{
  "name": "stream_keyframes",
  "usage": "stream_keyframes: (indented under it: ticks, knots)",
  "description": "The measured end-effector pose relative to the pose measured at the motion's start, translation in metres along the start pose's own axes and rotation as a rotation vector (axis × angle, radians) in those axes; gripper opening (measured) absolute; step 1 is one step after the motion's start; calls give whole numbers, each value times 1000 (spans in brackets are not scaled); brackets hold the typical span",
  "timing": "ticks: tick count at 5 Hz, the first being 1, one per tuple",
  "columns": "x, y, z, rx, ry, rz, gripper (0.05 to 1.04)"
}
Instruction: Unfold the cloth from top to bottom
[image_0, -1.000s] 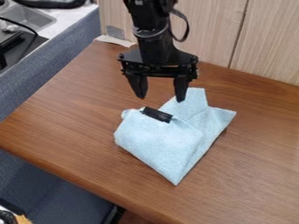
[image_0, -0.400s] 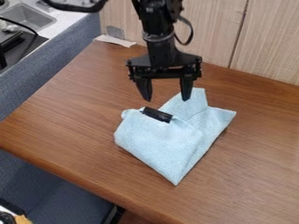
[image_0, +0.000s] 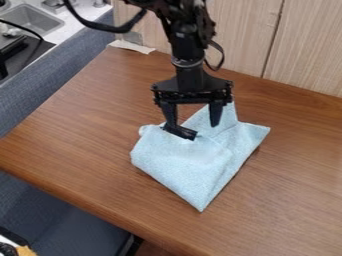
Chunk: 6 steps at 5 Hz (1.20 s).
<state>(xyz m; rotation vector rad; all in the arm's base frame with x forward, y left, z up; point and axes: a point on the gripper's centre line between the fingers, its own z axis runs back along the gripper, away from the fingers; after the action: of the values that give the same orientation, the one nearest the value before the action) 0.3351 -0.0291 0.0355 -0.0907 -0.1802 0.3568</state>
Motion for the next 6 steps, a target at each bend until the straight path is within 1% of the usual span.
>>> stream_keyframes:
  ticks: [1,2,3,4,5,6]
  knots:
    - [-2,-4,-14,22,7,-3,999]
    - [-2,-4,-23,28,14,-4,999]
    - [1,-6,-29,28,21,-14,951]
    - [3,-5,-29,34,6,-12,682]
    - [3,-5,-29,34,8,-18,396]
    - [2,-6,-27,28,8,-20,185]
